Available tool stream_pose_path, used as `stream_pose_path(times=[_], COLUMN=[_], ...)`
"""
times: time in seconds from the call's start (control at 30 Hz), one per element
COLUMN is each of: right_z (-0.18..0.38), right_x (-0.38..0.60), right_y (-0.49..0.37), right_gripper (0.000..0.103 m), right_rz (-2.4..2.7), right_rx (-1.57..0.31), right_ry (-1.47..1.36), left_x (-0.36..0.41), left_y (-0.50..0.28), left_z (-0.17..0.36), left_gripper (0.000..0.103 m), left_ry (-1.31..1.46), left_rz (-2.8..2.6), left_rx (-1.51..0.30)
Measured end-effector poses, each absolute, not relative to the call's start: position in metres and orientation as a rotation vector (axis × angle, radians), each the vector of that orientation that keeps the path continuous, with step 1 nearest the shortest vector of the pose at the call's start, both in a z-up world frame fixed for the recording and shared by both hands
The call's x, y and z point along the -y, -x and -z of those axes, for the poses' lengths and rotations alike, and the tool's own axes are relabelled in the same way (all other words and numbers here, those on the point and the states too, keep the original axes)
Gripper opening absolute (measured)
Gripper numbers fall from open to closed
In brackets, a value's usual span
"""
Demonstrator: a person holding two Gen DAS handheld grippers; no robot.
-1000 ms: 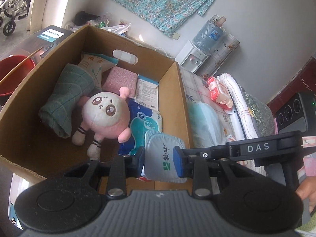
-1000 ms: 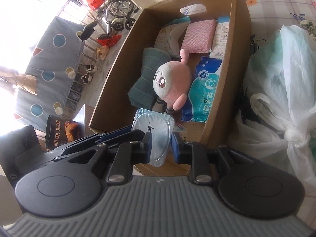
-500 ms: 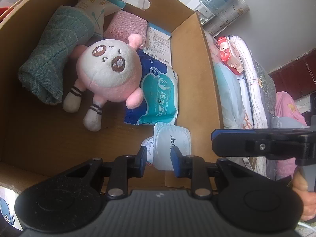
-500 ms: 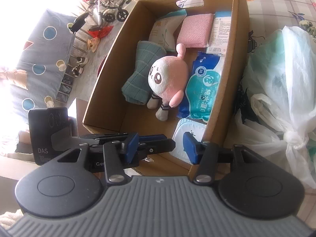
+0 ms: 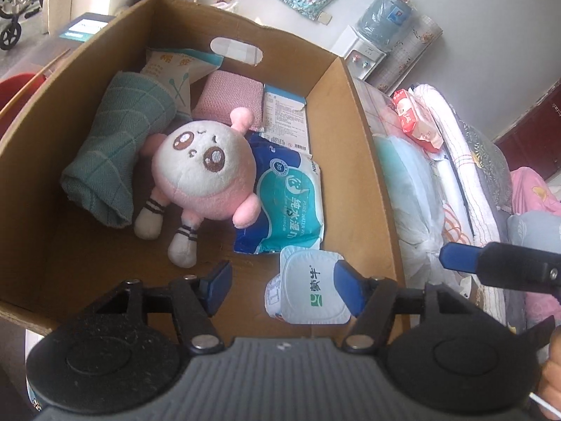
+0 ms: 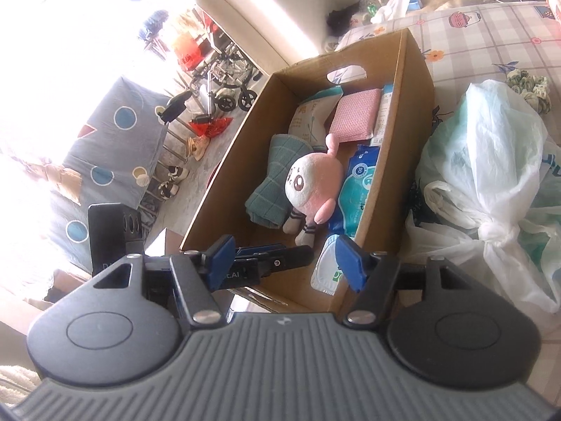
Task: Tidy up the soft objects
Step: 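Open the left tool to drop the container into the box, then grasp the orange-striped socks on the bed with the left tool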
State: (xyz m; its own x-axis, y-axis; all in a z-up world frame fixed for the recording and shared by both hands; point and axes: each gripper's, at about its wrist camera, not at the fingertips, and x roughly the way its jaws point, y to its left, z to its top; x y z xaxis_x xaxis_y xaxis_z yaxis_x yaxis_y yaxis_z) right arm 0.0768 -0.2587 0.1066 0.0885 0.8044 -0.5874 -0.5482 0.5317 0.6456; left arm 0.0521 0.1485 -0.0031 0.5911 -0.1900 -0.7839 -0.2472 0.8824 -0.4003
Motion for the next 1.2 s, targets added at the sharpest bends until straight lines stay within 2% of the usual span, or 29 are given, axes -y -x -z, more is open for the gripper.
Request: stream_pose_path(times=[0.13, 0.27, 0.47, 0.73, 0.93, 1.2], right_z=[-0.109, -0.105, -0.101, -0.079, -0.044, 0.009], right_x=[0.289, 0.321, 0.367, 0.422, 0.444, 0.438], right_y=[-0.068, -0.063, -0.065, -0.090, -0.136, -0.196], right_gripper=[0.068, 0.069, 0.070, 0.071, 0.071, 0.071], right_rz=[-0.972, -0.878, -0.737, -0.543, -0.405, -0.332], right_rx=[-0.988, -0.923, -0.867, -0.824, -0.842, -0.925], right_ry=[-0.307, -0.300, -0.276, -0.188, -0.078, 0.030], left_x=[-0.141, -0.119, -0.069, 0.005, 0.054, 0.108], left_y=[-0.043, -0.044, -0.055, -0.093, -0.161, -0.278], left_z=[-0.019, -0.041, -0.060, -0.062, -0.057, 0.000], left_gripper=[0.081, 0.086, 0.088, 0.088, 0.088, 0.087], left_ry=[0.461, 0.384, 0.310, 0.271, 0.262, 0.325], left_rz=[-0.062, -0.071, 0.009, 0.132, 0.248, 0.279], left_rx=[-0.859, -0.793, -0.731, -0.739, -0.878, -1.208])
